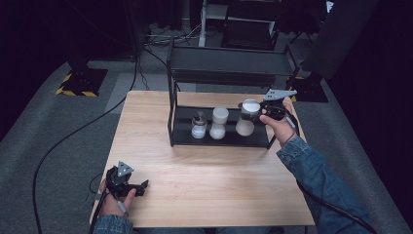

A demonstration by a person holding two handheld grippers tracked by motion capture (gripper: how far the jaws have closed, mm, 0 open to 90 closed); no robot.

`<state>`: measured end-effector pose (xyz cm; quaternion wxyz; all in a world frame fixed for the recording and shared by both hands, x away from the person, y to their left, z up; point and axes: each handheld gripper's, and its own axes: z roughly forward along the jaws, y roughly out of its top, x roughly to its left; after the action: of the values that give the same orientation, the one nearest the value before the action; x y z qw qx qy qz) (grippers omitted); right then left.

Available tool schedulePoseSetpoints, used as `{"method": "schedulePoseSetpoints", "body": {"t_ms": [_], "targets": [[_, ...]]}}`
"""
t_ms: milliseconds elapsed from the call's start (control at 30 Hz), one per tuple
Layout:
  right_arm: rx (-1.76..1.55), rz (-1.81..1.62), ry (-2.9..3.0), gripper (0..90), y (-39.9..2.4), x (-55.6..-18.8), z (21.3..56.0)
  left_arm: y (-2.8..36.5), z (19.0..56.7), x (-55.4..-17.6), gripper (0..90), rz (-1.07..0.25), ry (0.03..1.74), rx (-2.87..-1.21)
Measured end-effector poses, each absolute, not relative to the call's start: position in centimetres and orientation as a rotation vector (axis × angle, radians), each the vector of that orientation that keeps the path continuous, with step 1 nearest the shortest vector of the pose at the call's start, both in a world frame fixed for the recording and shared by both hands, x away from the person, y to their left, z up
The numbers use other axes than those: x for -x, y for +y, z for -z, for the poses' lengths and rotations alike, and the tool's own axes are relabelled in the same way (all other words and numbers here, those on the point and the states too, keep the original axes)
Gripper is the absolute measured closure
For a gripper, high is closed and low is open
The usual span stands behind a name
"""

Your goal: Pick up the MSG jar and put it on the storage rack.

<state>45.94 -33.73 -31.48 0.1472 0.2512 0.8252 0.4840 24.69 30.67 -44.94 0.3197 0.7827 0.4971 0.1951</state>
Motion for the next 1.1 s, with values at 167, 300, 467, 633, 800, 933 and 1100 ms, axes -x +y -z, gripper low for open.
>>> {"method": "schedulePoseSetpoints", "body": {"t_ms": [167, 300, 467, 633, 800, 933, 1100], "targets": [[-0.739, -1.386, 2.372, 33.6, -33.3, -46.3, 32.1, 30.7, 44.9, -24.7, 1.5, -0.512, 1.303, -2.059], [-0.755, -1.373, 2.373, 33.6, -32.9, -46.7, 32.7, 30.7, 44.9, -24.7, 1.5, -0.512, 1.302, -2.06], [-0.781, -1.362, 2.378, 33.6, -32.3, -47.1, 33.3, 30.7, 44.9, -24.7, 1.5, -0.512, 1.302, -2.06], [-0.781, -1.338, 2.384, 33.6, -31.6, -47.3, 33.7, 30.7, 44.9, -24.7, 1.5, -0.511, 1.301, -2.061], [-0.8, -1.329, 2.386, 33.6, -31.4, -47.5, 34.2, 30.7, 44.9, -24.7, 1.5, -0.511, 1.299, -2.062], [-0.808, -1.326, 2.389, 33.6, -31.4, -47.6, 34.7, 30.7, 44.9, -24.7, 1.5, -0.511, 1.299, -2.062], [-0.82, -1.313, 2.392, 33.5, -31.4, -47.8, 35.2, 30.7, 44.9, -24.7, 1.5, -0.511, 1.299, -2.062]]}}
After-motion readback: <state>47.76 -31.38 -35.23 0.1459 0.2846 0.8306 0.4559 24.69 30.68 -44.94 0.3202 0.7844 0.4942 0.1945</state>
